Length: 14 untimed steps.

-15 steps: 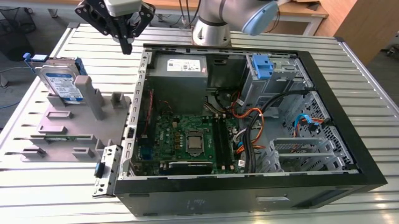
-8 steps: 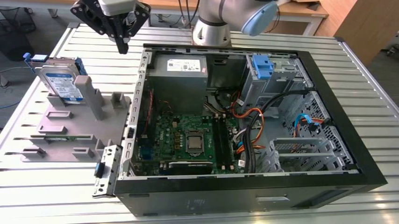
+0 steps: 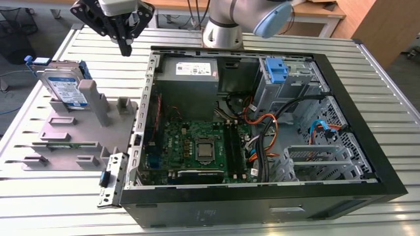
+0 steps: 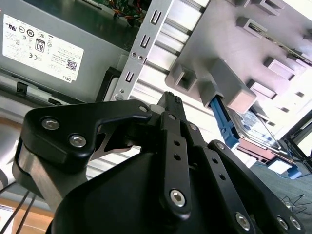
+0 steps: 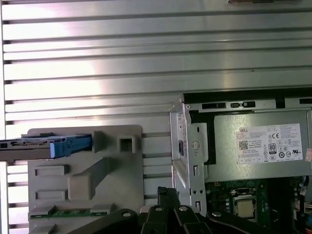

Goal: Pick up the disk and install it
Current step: 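Reach for the disk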

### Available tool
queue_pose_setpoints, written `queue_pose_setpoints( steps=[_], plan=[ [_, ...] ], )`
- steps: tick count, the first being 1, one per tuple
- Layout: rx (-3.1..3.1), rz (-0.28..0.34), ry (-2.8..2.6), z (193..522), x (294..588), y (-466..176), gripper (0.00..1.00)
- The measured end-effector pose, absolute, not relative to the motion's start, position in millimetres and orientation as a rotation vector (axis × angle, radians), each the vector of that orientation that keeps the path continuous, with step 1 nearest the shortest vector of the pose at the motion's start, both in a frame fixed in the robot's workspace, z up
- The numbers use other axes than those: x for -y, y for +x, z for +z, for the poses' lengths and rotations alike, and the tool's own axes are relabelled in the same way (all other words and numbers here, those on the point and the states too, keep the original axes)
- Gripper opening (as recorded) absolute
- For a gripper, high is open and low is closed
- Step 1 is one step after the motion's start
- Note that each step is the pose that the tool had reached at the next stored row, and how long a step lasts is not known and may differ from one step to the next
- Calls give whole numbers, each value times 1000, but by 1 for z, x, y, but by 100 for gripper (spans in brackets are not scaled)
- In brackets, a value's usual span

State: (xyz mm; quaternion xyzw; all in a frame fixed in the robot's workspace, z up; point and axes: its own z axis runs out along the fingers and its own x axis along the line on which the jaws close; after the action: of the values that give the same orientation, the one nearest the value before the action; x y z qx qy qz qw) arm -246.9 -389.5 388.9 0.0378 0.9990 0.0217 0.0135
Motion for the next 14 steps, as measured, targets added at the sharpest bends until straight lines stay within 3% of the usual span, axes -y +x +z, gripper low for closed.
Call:
queue_pose_setpoints(
  steps=[14],
  plan=[
    [-3112, 68, 118, 388, 387, -257, 11]
  ],
)
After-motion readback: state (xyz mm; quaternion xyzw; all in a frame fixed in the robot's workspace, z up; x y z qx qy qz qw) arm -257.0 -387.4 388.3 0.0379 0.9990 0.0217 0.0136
